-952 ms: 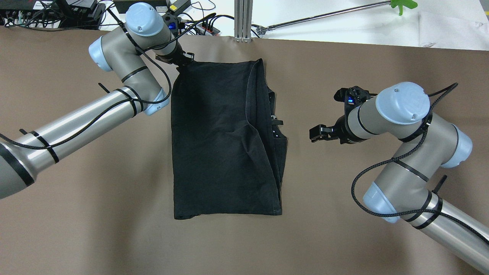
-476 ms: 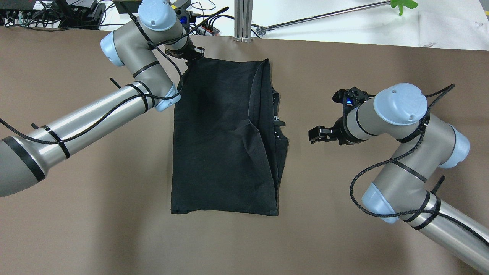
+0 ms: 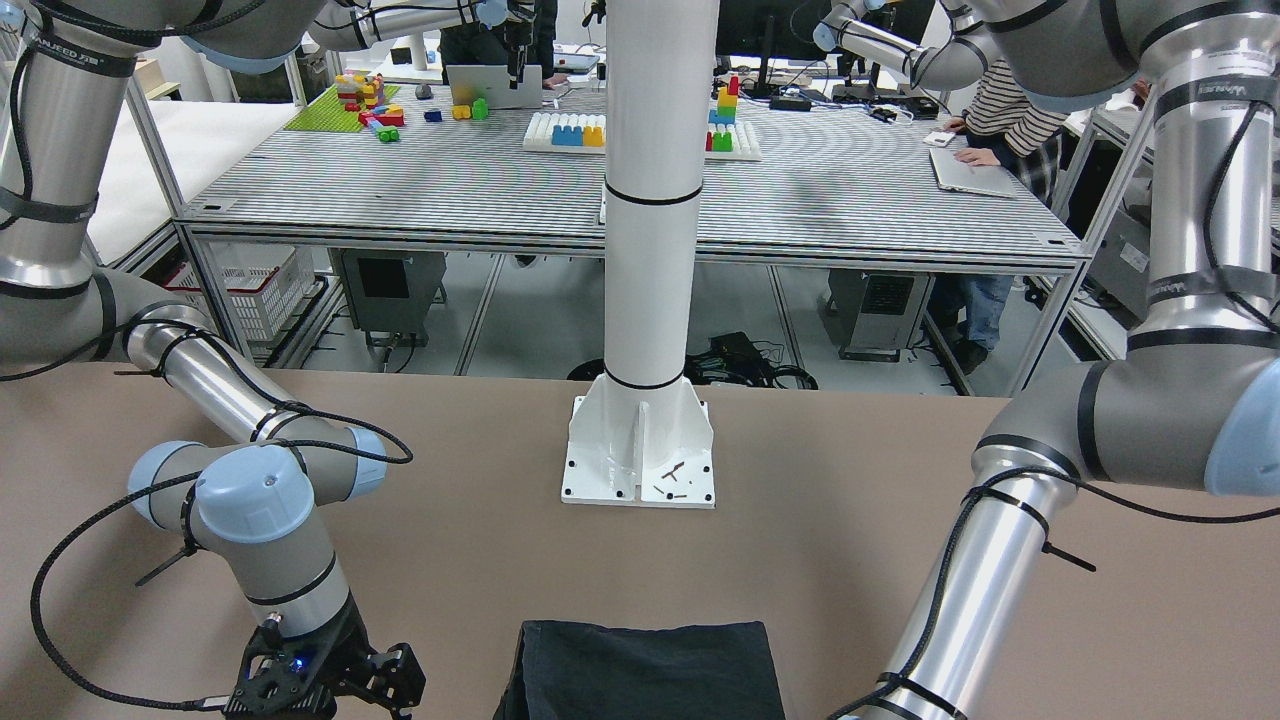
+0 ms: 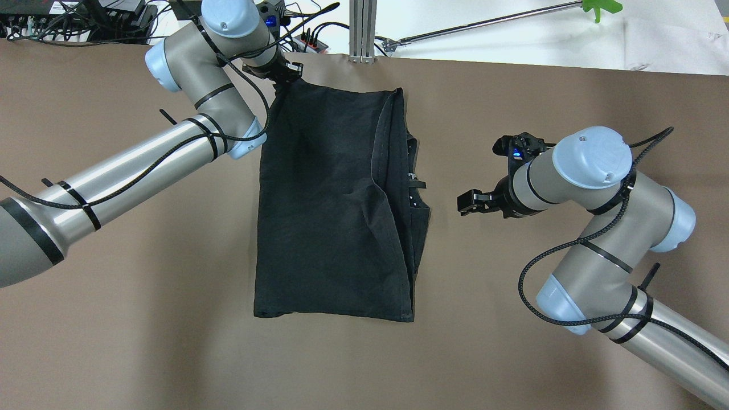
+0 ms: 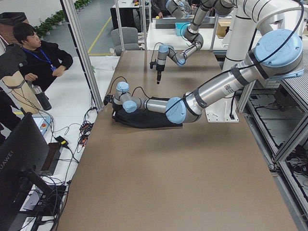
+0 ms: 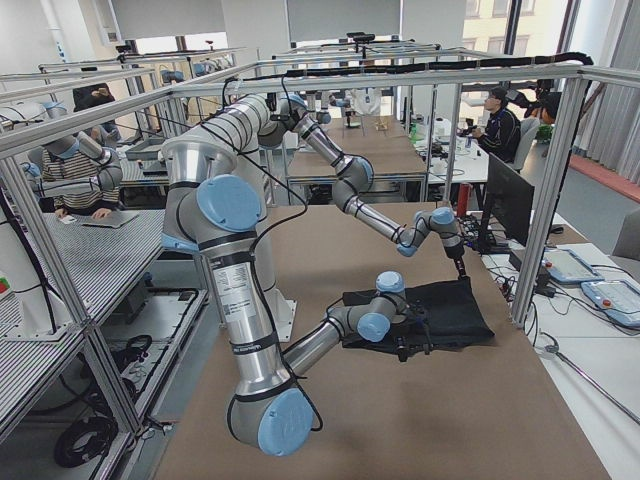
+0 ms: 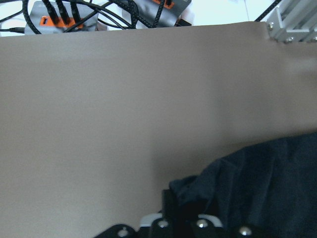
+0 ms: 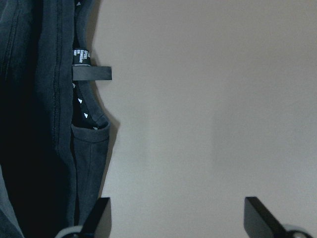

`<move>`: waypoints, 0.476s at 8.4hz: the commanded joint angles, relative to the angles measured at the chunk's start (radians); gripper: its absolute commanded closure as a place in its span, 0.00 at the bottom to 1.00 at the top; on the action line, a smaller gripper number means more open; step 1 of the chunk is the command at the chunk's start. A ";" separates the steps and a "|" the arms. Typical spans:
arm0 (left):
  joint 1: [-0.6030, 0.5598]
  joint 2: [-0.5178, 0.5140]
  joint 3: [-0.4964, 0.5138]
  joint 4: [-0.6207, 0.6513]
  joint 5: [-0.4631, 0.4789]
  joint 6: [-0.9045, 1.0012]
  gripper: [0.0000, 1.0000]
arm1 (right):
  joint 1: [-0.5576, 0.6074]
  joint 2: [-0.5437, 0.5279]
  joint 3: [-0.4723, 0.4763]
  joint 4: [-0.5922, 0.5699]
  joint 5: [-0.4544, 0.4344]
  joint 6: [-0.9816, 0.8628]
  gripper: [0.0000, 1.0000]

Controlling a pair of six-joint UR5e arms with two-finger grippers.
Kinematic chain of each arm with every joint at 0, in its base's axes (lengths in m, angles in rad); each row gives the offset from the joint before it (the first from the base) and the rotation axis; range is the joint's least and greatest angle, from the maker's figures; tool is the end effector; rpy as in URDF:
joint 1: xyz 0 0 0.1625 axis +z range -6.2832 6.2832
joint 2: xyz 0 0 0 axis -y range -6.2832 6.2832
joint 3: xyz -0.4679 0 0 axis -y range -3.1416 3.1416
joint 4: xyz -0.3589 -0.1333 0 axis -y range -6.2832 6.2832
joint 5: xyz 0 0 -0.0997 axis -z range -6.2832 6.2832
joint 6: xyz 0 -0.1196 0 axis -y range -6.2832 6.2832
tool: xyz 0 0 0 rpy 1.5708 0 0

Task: Fold clothes
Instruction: 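Drag the shirt corner away from the robot with the left gripper, rotating it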

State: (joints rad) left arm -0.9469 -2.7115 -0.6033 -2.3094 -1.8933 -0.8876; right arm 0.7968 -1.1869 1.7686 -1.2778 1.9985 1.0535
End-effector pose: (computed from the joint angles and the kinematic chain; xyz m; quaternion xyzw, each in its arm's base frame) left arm 0.4656 -0.8102 0.2864 0.2174 0.4029 -0.0464 0.8878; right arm -0.3753 -0.5037 0.3924 0.1006 -0.4451 0.0343 0.8891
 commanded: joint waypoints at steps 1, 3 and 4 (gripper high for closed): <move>-0.093 0.016 -0.029 0.004 -0.105 0.054 0.06 | -0.002 0.064 -0.062 0.000 -0.036 0.049 0.08; -0.112 0.064 -0.101 0.025 -0.151 0.059 0.06 | -0.013 0.180 -0.164 0.000 -0.047 0.126 0.08; -0.110 0.078 -0.115 0.028 -0.152 0.059 0.06 | -0.014 0.226 -0.193 0.000 -0.049 0.170 0.10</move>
State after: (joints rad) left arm -1.0472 -2.6623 -0.6767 -2.2951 -2.0202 -0.8316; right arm 0.7878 -1.0516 1.6431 -1.2778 1.9564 1.1547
